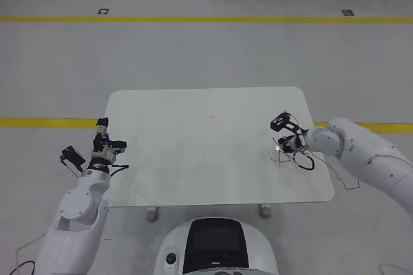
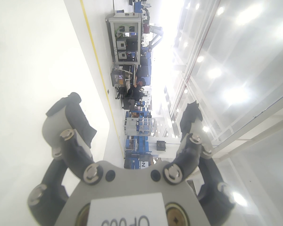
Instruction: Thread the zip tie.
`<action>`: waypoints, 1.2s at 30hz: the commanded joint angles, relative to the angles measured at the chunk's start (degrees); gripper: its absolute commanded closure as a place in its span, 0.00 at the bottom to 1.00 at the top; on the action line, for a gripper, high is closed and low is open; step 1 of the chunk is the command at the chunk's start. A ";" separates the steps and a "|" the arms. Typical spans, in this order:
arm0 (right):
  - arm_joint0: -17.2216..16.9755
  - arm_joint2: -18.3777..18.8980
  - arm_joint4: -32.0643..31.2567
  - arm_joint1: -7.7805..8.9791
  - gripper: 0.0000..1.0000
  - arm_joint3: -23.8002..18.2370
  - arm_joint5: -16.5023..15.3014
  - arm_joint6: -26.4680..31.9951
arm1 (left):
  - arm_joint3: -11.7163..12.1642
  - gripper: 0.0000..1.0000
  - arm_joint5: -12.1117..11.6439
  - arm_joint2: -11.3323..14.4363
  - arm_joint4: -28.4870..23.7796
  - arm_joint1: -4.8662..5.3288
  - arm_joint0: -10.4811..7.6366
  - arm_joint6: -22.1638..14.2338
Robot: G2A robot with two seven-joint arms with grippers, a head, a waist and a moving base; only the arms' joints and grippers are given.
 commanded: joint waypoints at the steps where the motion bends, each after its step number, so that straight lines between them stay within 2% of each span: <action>1: -0.22 -0.06 1.93 2.07 1.00 -2.20 0.00 -1.41 | 0.00 0.00 0.00 0.00 0.00 0.00 0.00 0.00; 5: -1.09 -0.19 6.49 5.15 1.00 -5.91 0.00 -5.44 | 0.00 0.00 0.00 0.00 0.00 0.00 0.00 0.00; 16: -1.09 -0.19 6.49 5.15 1.00 -5.91 0.00 -5.44 | 0.00 0.00 0.00 0.00 0.00 0.00 0.00 0.00; 18: -2.28 0.22 7.01 4.97 1.00 -6.10 0.00 -6.95 | 0.00 0.00 0.00 0.00 0.00 0.00 0.00 0.00; 23: -6.72 3.22 16.59 5.27 1.00 -7.40 0.00 -15.40 | 0.00 0.00 0.00 0.00 0.00 0.00 0.00 0.00; 29: -14.70 7.97 28.11 7.29 1.00 -11.09 0.00 -24.97 | 0.00 0.00 0.00 0.00 0.00 0.00 0.00 0.00; 34: -21.21 12.88 33.16 8.69 1.00 -13.38 0.00 -26.69 | 0.00 0.00 0.00 0.00 0.00 0.00 0.00 0.00; 36: -23.71 15.37 34.57 8.94 1.00 -14.36 0.00 -25.56 | 0.00 0.00 0.00 0.00 0.00 0.00 0.00 0.00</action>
